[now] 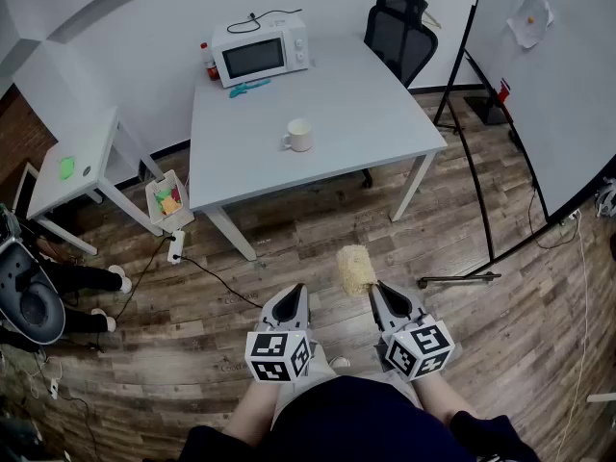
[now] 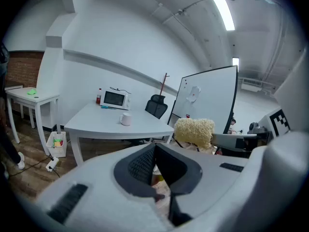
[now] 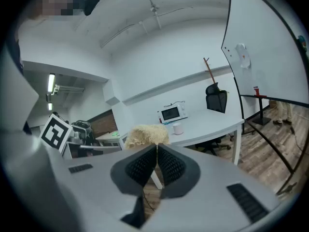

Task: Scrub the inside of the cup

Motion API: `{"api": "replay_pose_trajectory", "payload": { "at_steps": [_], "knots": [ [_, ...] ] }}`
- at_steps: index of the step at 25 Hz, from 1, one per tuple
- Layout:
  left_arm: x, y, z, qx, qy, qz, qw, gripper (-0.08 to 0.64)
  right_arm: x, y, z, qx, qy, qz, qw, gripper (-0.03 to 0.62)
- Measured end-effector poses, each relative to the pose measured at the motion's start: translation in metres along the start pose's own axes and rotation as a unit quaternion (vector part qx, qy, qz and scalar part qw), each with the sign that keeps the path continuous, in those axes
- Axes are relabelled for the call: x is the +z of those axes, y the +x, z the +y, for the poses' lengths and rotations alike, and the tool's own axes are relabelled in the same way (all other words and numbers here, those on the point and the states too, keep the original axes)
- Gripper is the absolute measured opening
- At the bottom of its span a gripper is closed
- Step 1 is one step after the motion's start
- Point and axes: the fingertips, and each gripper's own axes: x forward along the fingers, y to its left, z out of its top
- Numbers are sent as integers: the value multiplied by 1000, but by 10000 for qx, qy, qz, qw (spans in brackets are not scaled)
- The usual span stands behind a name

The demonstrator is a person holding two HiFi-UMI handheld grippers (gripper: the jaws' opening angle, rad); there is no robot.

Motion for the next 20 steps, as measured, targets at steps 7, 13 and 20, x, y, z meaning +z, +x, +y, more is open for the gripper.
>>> {"api": "replay_pose_trajectory", "payload": {
  "at_steps": [7,13,20],
  "knots": [
    [-6,-12,-12,-55,-90,10,9999,18,-6,-17,6,16,-14,20,10000,31],
    [-13,-17,-20,-22,-90,3,10000,18,-6,-25,10,116,-18,0,9999,31],
    [-16,-22,-21,101,-160,19,9998,17,-11,-29,13,207,92,3,9997,31]
  ]
}}
